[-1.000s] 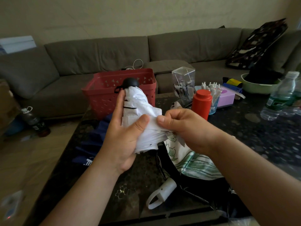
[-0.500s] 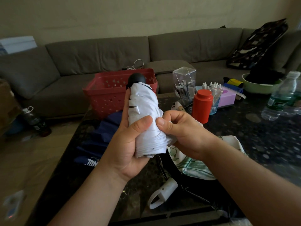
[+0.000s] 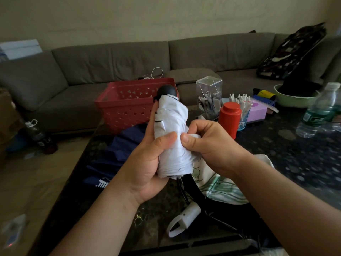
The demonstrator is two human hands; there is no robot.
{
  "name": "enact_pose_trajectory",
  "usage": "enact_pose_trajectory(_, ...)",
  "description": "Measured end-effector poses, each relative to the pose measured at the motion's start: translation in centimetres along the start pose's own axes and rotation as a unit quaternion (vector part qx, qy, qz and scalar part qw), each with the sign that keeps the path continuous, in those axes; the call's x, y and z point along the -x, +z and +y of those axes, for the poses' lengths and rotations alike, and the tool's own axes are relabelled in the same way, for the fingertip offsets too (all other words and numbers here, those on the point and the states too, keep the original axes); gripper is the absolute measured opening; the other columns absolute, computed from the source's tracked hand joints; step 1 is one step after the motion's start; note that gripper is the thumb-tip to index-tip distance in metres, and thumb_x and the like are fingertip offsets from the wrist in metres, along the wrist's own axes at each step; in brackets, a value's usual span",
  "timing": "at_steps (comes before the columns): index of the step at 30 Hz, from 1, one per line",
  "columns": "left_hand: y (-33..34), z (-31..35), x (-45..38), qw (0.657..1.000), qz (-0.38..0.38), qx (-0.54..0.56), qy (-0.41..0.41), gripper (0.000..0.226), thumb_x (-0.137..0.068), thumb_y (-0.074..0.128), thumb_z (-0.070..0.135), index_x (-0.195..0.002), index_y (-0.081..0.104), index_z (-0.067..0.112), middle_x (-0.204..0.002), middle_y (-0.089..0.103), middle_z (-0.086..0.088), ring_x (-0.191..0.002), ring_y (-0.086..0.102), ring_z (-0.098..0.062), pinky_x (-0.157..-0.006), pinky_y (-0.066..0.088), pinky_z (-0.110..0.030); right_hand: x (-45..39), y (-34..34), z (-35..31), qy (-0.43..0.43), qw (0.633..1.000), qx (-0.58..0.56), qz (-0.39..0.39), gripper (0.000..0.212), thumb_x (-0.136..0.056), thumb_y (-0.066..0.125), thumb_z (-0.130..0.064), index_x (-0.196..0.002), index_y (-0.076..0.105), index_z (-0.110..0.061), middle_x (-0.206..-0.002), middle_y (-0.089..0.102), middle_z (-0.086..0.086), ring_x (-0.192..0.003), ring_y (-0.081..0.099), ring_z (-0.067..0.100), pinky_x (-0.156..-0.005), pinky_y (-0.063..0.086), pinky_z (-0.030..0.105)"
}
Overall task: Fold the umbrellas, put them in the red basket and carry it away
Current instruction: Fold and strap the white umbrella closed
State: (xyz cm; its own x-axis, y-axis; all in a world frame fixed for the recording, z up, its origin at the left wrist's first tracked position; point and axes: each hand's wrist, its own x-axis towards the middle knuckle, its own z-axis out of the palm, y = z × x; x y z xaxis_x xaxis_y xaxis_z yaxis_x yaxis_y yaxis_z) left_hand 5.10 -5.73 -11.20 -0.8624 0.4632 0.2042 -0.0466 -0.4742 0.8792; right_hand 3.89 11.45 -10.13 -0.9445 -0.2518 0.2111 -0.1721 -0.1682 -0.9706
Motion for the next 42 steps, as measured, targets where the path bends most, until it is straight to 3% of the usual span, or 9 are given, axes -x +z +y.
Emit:
enact_pose_trajectory(6,-0.2,0.5,-0.1,0.989,0.062,-0.126,0.041,0.076,-0.096,0.067,0.019,-0.160,0.035,0.044,-0.151,0.060,-0.008,-0.133,0.063,-0.029,-0.110,0.052,-0.052,0.0,0.2,0.0,-0.009,0.998,0.024,0.063,0.027,-0.077,0.085,-0.008,-0.070,0.059,-0.004,-0.057,0.065,0.002,-0.050,0.062,0.010,-0.048,0.050,0.022)
enact_pose_trajectory(11,0.0,-0.2,0.2,0.944,0.132,-0.287,0.094,0.087,-0.097,0.074,0.032,-0.145,0.015,0.075,-0.169,0.029,0.020,-0.146,0.043,0.004,-0.118,0.045,-0.034,-0.3,0.7,0.6,-0.037,0.973,0.176,0.147,0.036,-0.078,0.091,-0.016,-0.064,0.058,-0.012,-0.056,0.065,-0.007,-0.054,0.062,0.004,-0.069,0.052,0.028)
enact_pose_trajectory(13,0.1,-0.9,0.2,0.930,0.142,-0.320,0.109,0.086,-0.101,0.067,0.032,-0.151,0.009,0.071,-0.170,0.022,0.024,-0.147,0.036,0.009,-0.122,0.040,-0.032,-0.1,1.4,1.0,-0.048,0.962,0.213,0.166,0.036,-0.080,0.089,-0.016,-0.063,0.057,-0.012,-0.054,0.062,-0.009,-0.052,0.057,0.001,-0.057,0.049,0.027)
enact_pose_trajectory(19,-0.3,-0.8,0.3,0.937,0.140,-0.291,0.135,0.079,-0.091,0.068,0.049,-0.145,0.017,0.074,-0.170,0.026,0.020,-0.147,0.042,0.002,-0.118,0.046,-0.037,0.5,1.9,1.1,-0.047,0.967,0.189,0.166,0.050,-0.078,0.092,-0.027,-0.069,0.051,0.000,-0.072,0.065,0.027,-0.061,0.062,0.022,-0.052,0.055,0.046)
enact_pose_trajectory(25,-1.0,-0.6,0.0,0.958,0.108,-0.228,0.138,0.100,-0.084,0.081,0.032,-0.160,0.020,0.056,-0.162,0.047,0.008,-0.141,0.057,-0.016,-0.112,0.051,-0.052,0.6,1.0,0.5,-0.012,0.994,0.077,0.080,0.028,-0.085,0.081,-0.011,-0.073,0.057,-0.004,-0.058,0.062,0.008,-0.049,0.057,0.014,-0.045,0.048,0.026)
enact_pose_trajectory(29,-1.7,-0.2,0.1,0.979,0.077,-0.163,0.093,0.094,-0.090,0.069,0.012,-0.163,0.021,0.047,-0.154,0.058,0.000,-0.136,0.062,-0.026,-0.108,0.054,-0.046,0.7,-0.2,-1.9,0.037,0.993,0.111,-0.007,0.026,-0.089,0.071,-0.029,-0.086,0.069,-0.004,-0.072,0.069,0.012,-0.063,0.060,0.028,-0.060,0.048,0.038)
enact_pose_trajectory(35,-2.1,0.1,0.8,0.990,-0.015,-0.139,0.032,0.089,-0.094,0.070,0.016,-0.163,0.024,0.048,-0.149,0.060,-0.002,-0.126,0.066,-0.020,-0.097,0.057,-0.031,0.3,-0.2,-4.6,-0.060,0.989,0.096,0.097,0.008,-0.098,0.069,-0.009,-0.102,0.068,-0.016,-0.087,0.065,0.017,-0.070,0.064,0.020,-0.068,0.055,0.035)
enact_pose_trajectory(38,-1.1,0.2,1.7,0.994,-0.017,-0.104,-0.039,0.122,-0.069,0.096,0.043,-0.165,0.023,0.032,-0.114,0.077,0.005,-0.094,0.075,-0.016,-0.080,0.062,-0.031,0.6,0.1,-4.9,-0.059,0.993,0.090,0.053,0.006,-0.098,0.068,-0.010,-0.103,0.066,-0.013,-0.090,0.058,0.018,-0.072,0.061,0.022,-0.070,0.055,0.033)
enact_pose_trajectory(42,0.1,0.5,3.1,0.992,0.094,-0.064,-0.057,0.145,-0.012,0.103,0.059,-0.146,0.054,0.033,-0.107,0.081,0.010,-0.097,0.079,-0.012,-0.072,0.065,-0.029,0.9,0.0,-4.9,-0.043,0.997,0.066,0.007,0.021,-0.086,0.074,-0.027,-0.099,0.065,-0.012,-0.091,0.058,0.018,-0.079,0.057,0.028,-0.078,0.053,0.048)
